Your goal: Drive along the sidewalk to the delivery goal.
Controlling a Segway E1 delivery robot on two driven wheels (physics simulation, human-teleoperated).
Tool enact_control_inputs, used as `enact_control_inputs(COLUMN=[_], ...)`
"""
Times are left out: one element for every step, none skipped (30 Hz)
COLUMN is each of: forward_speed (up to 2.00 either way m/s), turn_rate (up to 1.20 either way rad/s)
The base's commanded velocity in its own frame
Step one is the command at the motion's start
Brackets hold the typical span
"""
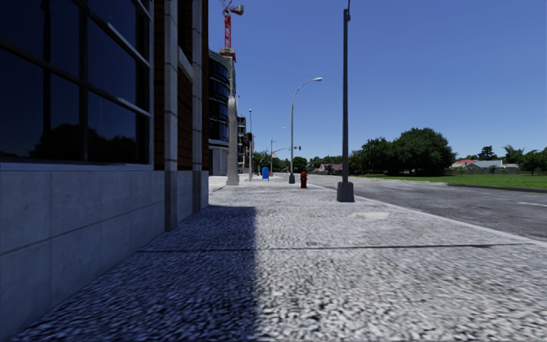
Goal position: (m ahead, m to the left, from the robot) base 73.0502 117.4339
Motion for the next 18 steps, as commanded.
enact_control_inputs(forward_speed=[2.0, 2.0, 2.0, 2.0, 2.0, 2.0, 2.0, 2.0, 2.0, 2.0, 2.0, 2.0, 2.0, 2.0, 2.0, 2.0, 2.0, 2.0], turn_rate=[0.0, 0.0, 0.0, 0.0, 0.0, 0.0, 0.0, 0.0, 0.0, 0.0, 0.0, 0.0, 0.0, 0.0, 0.0, 0.0, 0.0, 0.0])
